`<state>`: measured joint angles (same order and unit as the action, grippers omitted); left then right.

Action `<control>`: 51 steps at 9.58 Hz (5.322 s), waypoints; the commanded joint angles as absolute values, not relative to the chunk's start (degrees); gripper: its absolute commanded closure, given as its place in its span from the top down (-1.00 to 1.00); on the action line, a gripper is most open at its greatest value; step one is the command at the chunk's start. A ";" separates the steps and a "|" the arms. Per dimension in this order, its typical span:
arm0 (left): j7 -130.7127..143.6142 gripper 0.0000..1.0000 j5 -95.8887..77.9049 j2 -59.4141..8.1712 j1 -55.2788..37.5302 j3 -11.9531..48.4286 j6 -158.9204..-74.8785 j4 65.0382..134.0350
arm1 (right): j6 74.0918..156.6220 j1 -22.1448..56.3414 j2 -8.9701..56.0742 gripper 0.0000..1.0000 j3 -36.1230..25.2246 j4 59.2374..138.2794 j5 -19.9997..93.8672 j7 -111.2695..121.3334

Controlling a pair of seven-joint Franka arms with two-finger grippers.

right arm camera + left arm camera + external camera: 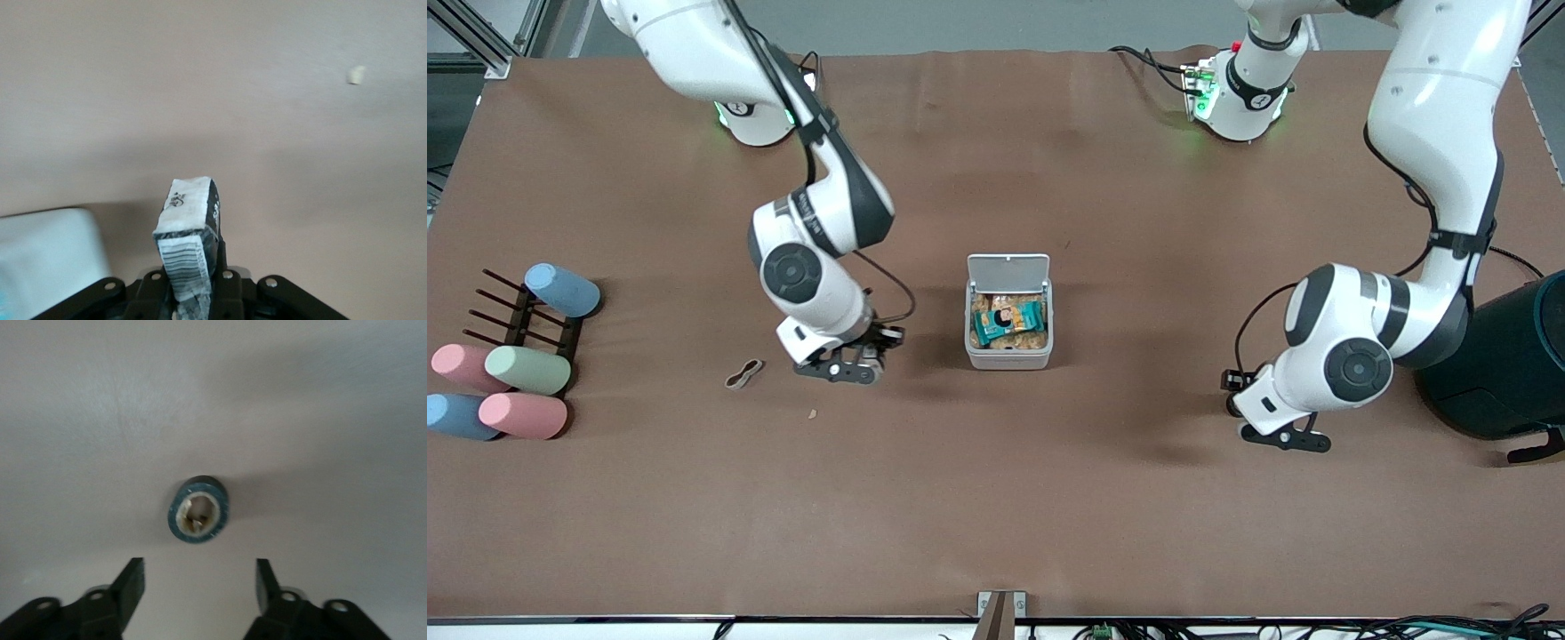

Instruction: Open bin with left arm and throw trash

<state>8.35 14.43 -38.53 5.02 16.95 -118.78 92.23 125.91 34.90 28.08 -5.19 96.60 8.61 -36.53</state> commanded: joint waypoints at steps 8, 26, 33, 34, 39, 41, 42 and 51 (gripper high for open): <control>8.44 -0.18 15.38 -39.55 8.26 17.75 -135.00 100.55 | 125.07 46.14 35.77 -0.98 -5.45 84.90 10.46 -51.95; 44.10 -1.00 15.64 -37.62 -12.55 34.19 -111.88 83.32 | 120.88 13.91 18.54 0.98 -8.96 113.76 7.39 -23.12; 52.12 1.00 21.36 -38.59 -14.68 34.19 -112.94 83.67 | 141.92 10.64 30.47 0.98 -8.96 114.88 7.65 -23.99; 51.95 1.00 21.36 -37.89 -13.81 34.19 -112.59 83.93 | 141.77 9.85 31.72 0.76 -8.96 112.78 7.65 -24.08; 41.26 1.00 19.43 -27.72 -0.91 34.98 -102.79 83.32 | 141.24 11.51 32.61 -1.00 -8.79 111.97 7.82 -30.67; 29.68 1.00 13.04 -21.12 6.47 35.68 -97.15 82.36 | 140.45 12.30 32.61 -1.00 -8.79 112.32 7.82 -30.76; 23.96 1.00 10.83 -18.92 9.64 35.60 -93.73 81.40 | 140.36 12.30 32.52 -1.00 -8.70 111.98 7.82 -32.07; -3.08 1.00 1.32 1.47 -0.26 3.69 -97.88 89.63 | 110.90 30.74 29.96 -1.00 -5.27 80.45 21.33 -60.09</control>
<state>-4.08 1.82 -2.85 0.75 4.79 -93.98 85.37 110.01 28.91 28.32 -4.82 84.06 18.31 -56.97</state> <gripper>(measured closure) 0.000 0.934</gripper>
